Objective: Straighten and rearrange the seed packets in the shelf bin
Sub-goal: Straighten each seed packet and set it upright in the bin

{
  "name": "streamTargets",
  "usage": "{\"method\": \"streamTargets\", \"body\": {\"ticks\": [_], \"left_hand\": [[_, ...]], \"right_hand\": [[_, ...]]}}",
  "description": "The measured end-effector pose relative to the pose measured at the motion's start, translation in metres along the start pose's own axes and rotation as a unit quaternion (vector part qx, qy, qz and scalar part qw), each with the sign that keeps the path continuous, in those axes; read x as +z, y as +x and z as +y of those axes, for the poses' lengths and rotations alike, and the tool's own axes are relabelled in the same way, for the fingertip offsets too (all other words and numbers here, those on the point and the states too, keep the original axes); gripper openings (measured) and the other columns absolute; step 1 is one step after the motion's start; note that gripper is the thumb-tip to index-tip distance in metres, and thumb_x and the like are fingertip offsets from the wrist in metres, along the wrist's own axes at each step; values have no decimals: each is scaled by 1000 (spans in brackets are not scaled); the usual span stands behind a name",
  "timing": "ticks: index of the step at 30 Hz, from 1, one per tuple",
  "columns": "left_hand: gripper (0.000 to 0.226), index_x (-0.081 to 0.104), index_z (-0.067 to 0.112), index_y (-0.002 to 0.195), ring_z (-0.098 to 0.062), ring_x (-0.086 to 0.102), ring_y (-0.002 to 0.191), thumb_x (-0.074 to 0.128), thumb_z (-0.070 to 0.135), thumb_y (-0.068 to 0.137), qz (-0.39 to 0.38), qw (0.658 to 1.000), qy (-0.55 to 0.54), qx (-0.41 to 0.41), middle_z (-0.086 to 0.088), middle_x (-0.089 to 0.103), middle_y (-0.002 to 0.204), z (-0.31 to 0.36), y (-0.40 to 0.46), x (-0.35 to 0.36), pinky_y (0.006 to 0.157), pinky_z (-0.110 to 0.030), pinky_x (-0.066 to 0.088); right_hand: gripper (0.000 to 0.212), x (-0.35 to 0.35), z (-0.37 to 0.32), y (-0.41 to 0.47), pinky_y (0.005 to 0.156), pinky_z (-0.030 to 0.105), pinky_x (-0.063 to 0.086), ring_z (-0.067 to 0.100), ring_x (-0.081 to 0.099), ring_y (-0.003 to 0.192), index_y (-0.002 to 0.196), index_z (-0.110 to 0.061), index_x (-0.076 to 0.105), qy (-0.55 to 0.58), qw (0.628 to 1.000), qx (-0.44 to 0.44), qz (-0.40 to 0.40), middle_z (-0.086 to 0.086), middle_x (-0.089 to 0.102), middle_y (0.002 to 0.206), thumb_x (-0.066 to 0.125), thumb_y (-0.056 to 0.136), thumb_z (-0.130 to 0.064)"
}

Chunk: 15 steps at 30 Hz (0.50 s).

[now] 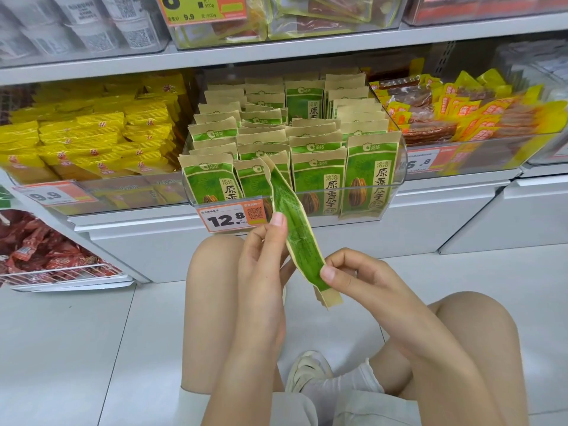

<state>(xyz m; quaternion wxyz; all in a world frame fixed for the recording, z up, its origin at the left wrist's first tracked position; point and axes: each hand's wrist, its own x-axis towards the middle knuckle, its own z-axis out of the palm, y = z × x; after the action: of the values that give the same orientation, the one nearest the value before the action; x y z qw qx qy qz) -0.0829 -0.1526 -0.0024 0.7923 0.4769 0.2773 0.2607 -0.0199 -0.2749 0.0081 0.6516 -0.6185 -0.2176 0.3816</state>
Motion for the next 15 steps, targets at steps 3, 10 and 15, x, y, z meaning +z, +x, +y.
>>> {"method": "streamTargets", "body": {"ticks": [3, 10, 15], "left_hand": [[66, 60, 1, 108, -20, 57, 81, 64, 60, 79, -7, 1000, 8, -4, -4, 58, 80, 1, -1, 1, 80, -39, 50], [55, 58, 6, 122, -29, 71, 98, 59, 46, 84, -51, 997, 46, -28, -12, 73, 108, 5, -1, 3, 89, -41, 54], [36, 60, 16, 116, -31, 69, 105, 65, 40, 89, -26, 995, 94, 28, -9, 72, 112, 1, 2, 4, 93, -53, 53]], "right_hand": [[24, 2, -1, 0, 69, 10, 43, 3, 59, 68, 81, -4, 60, 5, 1000, -5, 16, -8, 66, 68, 65, 81, -28], [20, -2, 13, 7, 91, 25, 46, 9, 66, 99, 73, -16, 62, -86, 986, -29, 143, -2, 73, 97, 81, 73, -25], [35, 3, 14, 9, 82, 10, 44, -4, 62, 98, 86, -29, 56, -148, 964, -64, 212, -21, 69, 97, 80, 65, -42]]}}
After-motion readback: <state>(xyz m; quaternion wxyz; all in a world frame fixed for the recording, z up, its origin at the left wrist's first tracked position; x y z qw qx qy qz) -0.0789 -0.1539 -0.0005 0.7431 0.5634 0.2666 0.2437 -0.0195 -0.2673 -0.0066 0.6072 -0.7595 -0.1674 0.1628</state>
